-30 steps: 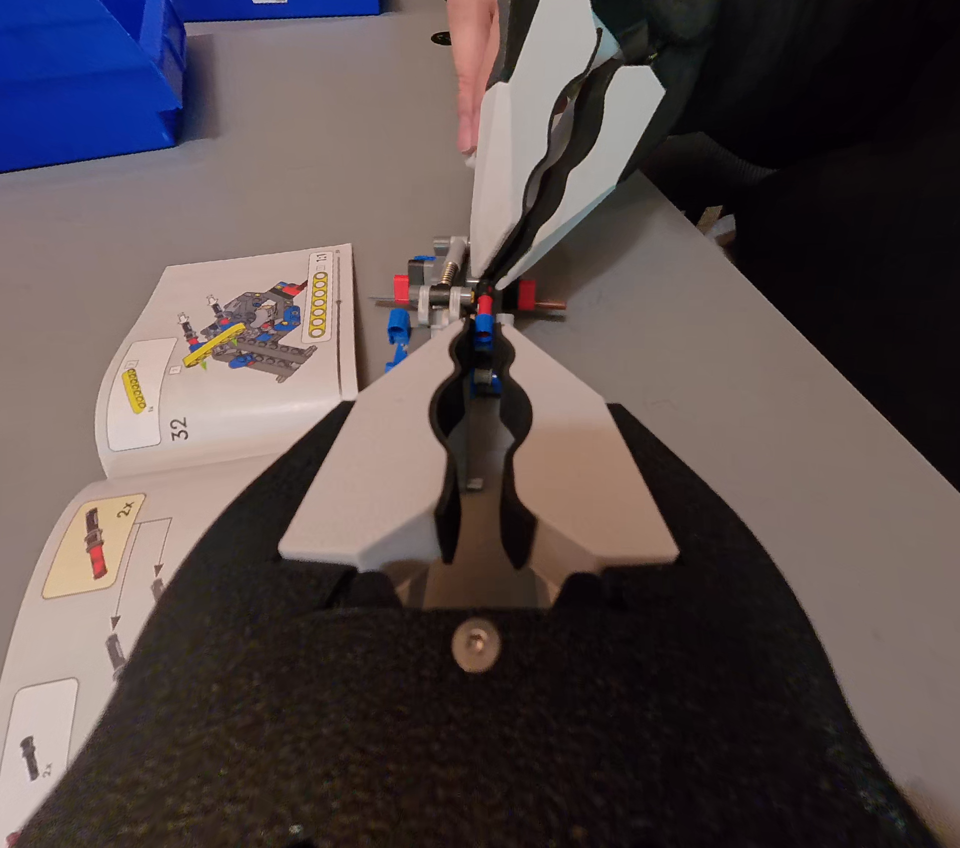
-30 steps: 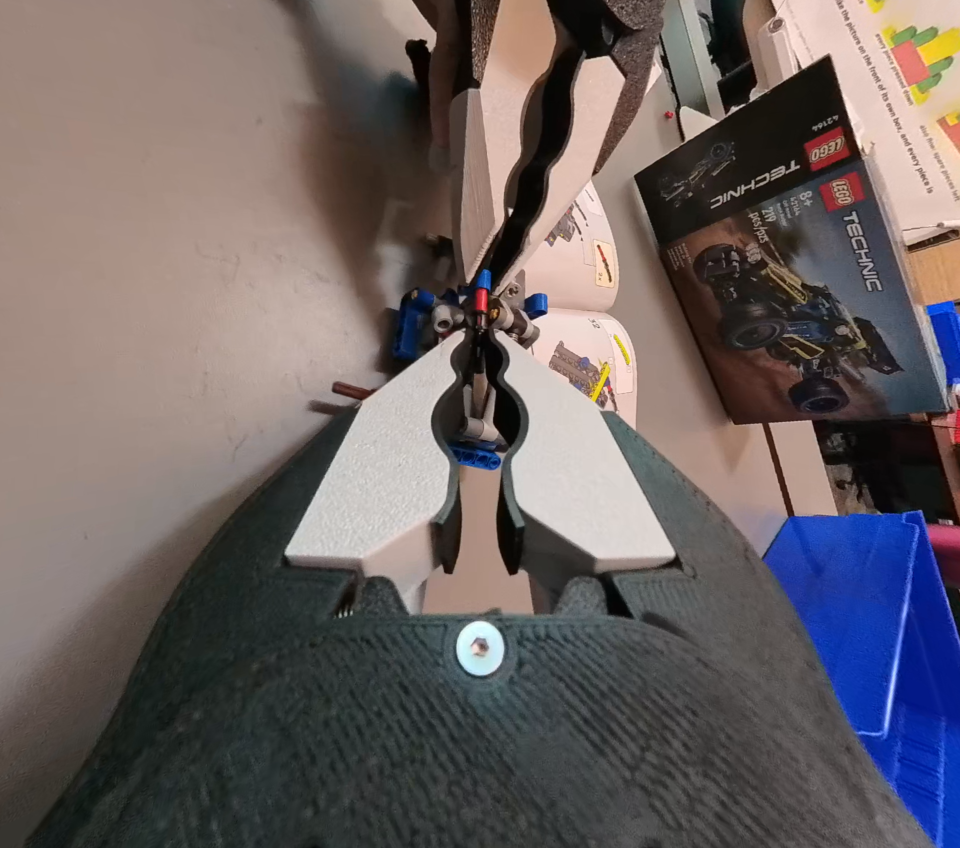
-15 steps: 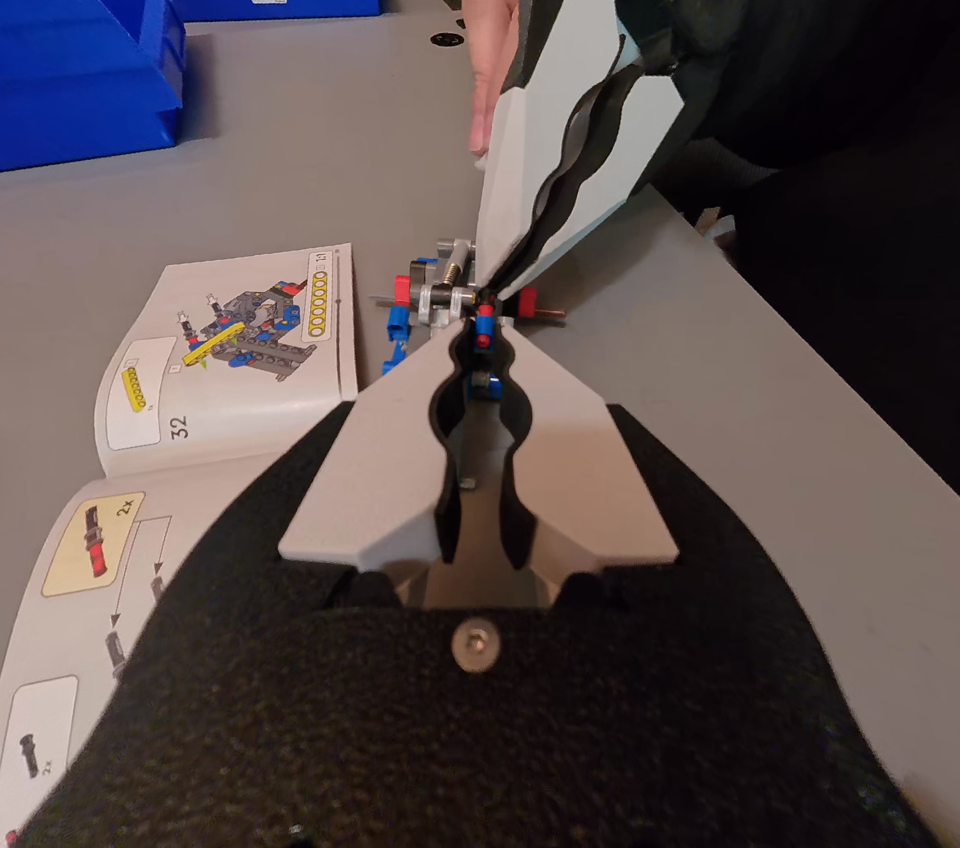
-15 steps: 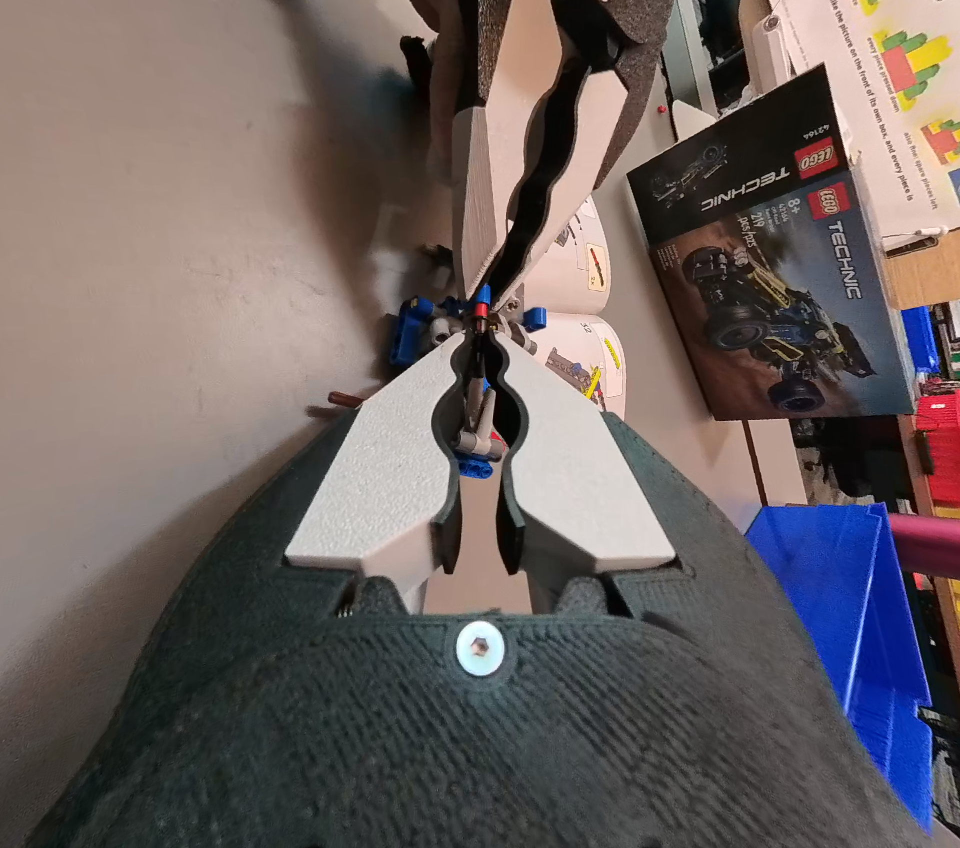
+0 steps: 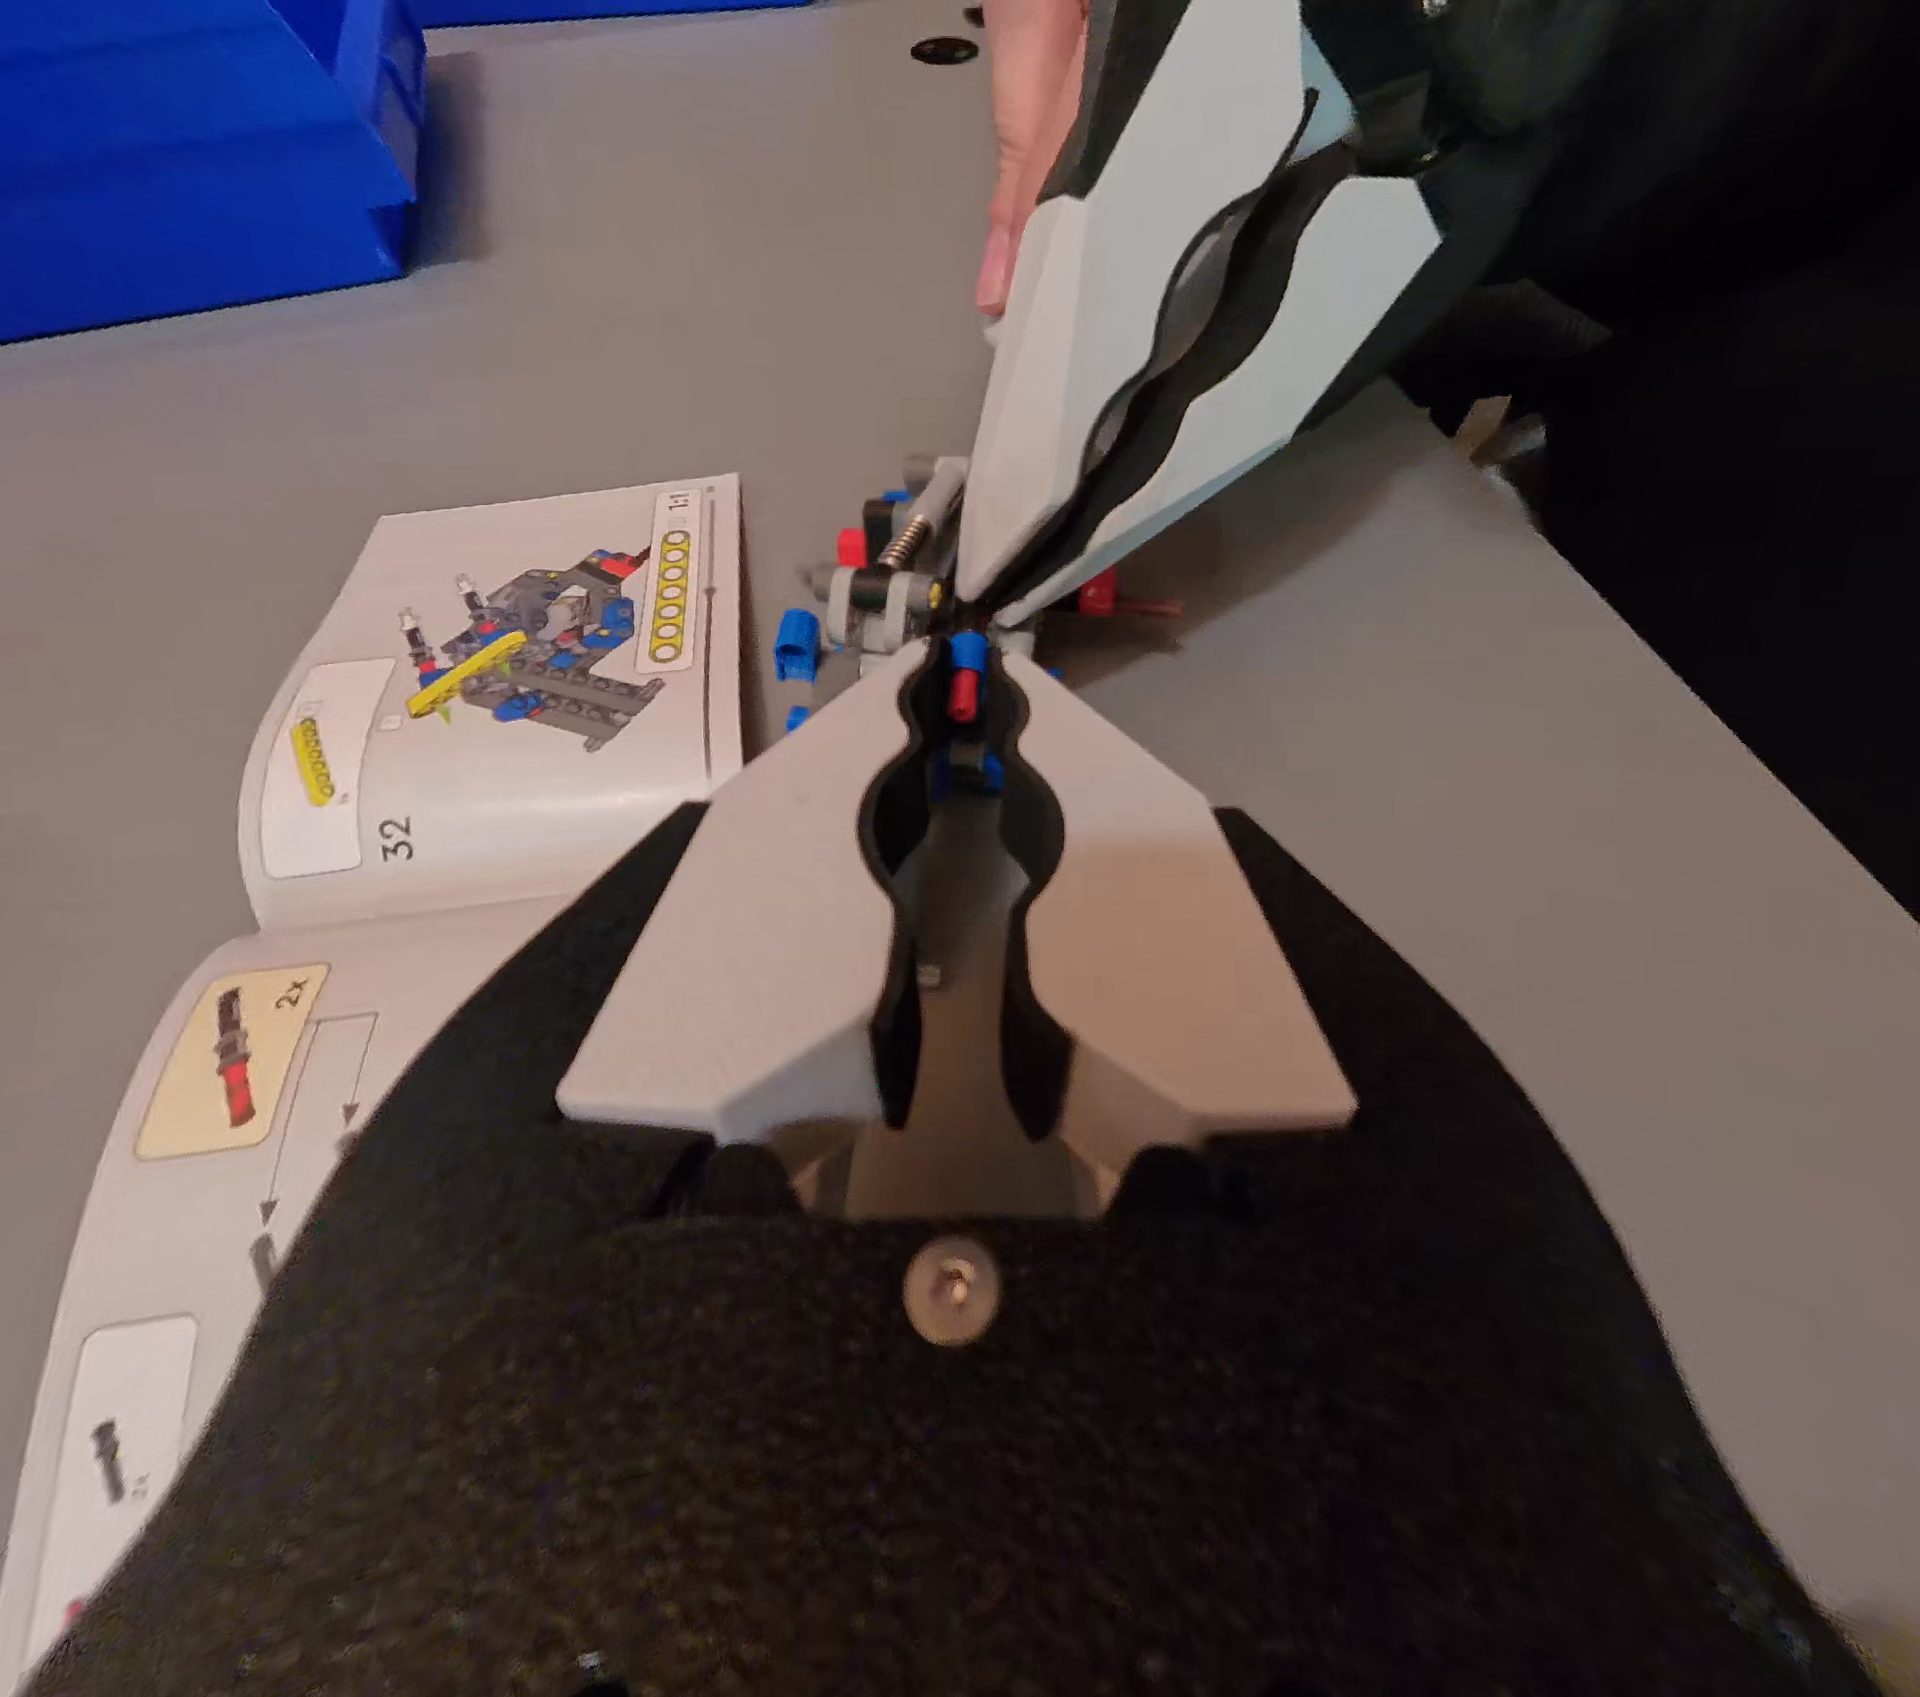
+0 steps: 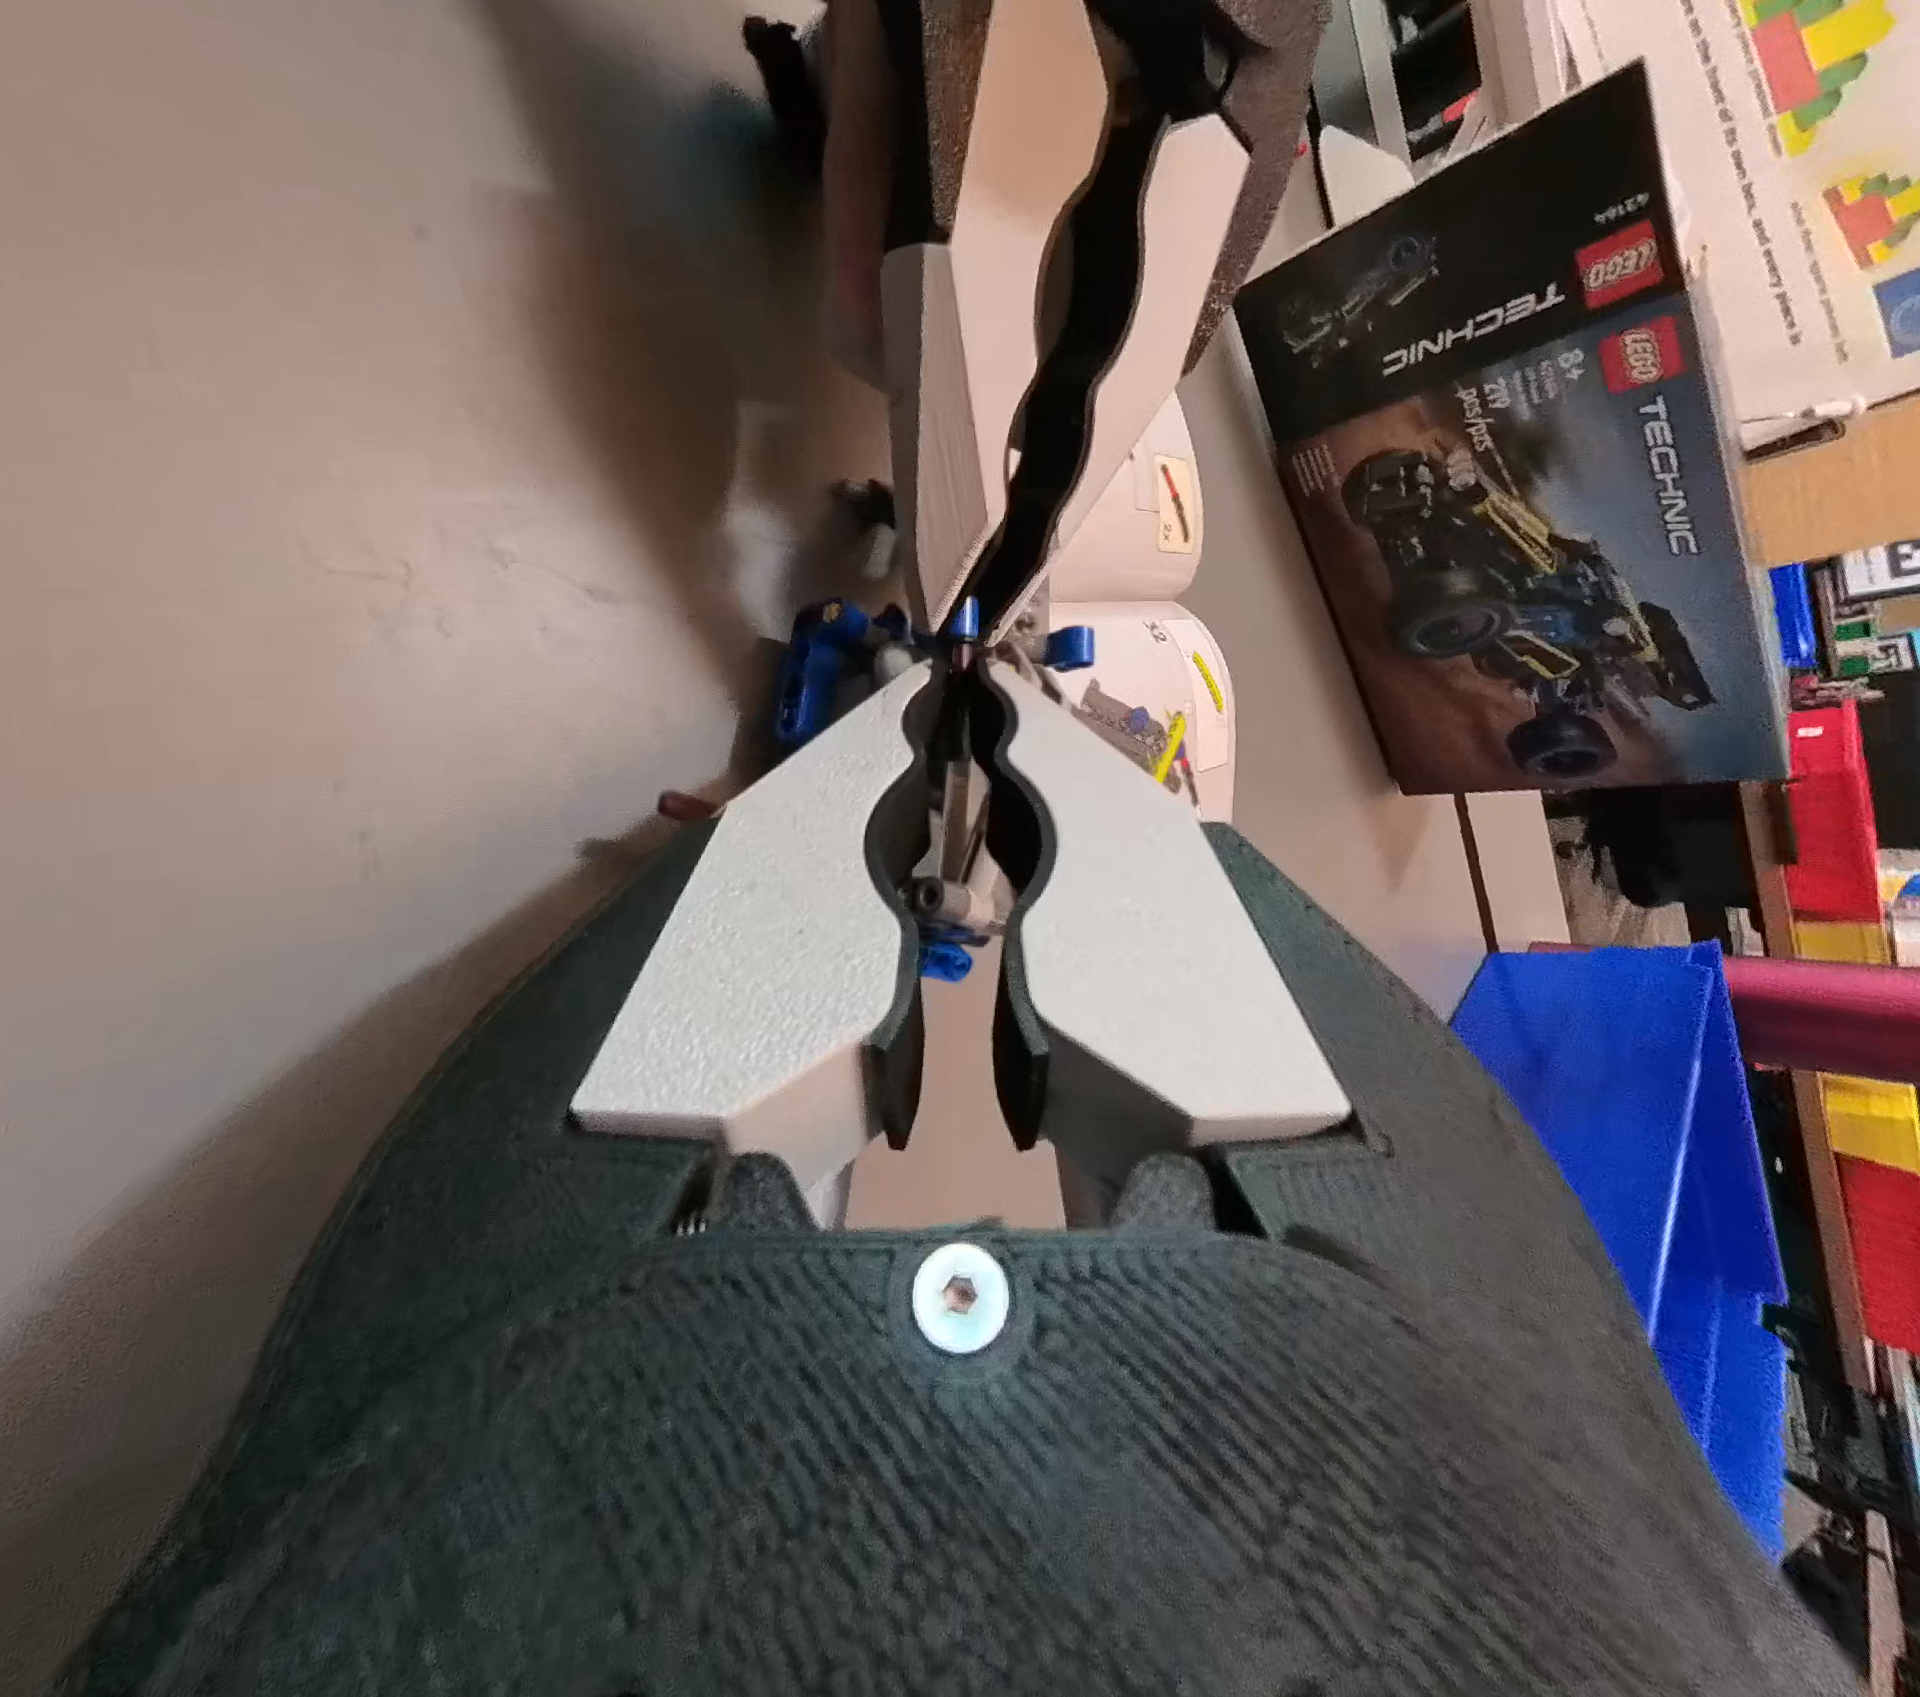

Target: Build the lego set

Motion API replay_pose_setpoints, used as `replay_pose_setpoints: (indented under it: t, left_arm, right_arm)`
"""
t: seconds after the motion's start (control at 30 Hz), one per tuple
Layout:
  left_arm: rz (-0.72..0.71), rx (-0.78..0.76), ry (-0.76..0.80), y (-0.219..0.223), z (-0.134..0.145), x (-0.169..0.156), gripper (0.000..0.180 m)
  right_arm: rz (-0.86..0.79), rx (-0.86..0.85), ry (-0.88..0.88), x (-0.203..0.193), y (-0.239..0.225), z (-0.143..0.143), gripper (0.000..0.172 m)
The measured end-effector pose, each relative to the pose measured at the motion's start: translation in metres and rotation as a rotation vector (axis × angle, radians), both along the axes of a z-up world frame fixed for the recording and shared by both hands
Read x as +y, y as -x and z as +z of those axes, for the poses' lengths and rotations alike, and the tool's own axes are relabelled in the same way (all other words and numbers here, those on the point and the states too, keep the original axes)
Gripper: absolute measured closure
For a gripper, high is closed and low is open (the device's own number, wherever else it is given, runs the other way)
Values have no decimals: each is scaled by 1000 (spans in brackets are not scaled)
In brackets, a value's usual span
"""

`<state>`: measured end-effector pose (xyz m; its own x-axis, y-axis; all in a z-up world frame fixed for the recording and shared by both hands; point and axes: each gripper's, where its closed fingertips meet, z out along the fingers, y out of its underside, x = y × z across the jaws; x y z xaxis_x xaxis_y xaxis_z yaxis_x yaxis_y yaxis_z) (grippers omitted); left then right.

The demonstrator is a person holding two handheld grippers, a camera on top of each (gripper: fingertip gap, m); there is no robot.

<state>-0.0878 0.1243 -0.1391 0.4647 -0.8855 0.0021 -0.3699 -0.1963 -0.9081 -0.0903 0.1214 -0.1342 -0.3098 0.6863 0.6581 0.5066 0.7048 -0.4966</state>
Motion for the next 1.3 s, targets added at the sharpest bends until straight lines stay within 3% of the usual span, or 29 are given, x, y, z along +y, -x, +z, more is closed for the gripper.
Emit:
replay_pose_setpoints:
  t: [0.1, 0.2, 0.47, 0.73, 0.87, 1.1, 1.2, 1.3]
  left_arm:
    - [0, -19, -14, -3, 3, 1, 177]
    - [9, -14, -35, -1, 4, 1, 177]
    - [-11, -51, -74, 0, 12, -5, 172]
    - [5, -90, -148, 4, 34, -13, 165]
    - [96, -92, -190, 14, 41, -12, 165]
    - [251, -39, -208, 33, 29, -9, 162]
    - [393, -9, -265, 52, 34, 6, 156]
    - [646, 88, -346, 98, 42, 26, 150]
  right_arm:
    - [87, 104, 139, -27, 10, 7, 172]
    - [23, 9, -93, -6, 1, -6, 172]
    - [-50, 184, 161, -8, -23, 18, 172]
    - [-150, 174, 200, 11, -47, 0, 172]
    - [-250, 218, 246, 33, -58, -1, 172]
    - [-471, 267, 287, 91, -72, -10, 164]
    - [-496, 347, 284, 114, -65, -1, 161]
    - [-505, 449, 301, 142, -54, 13, 157]
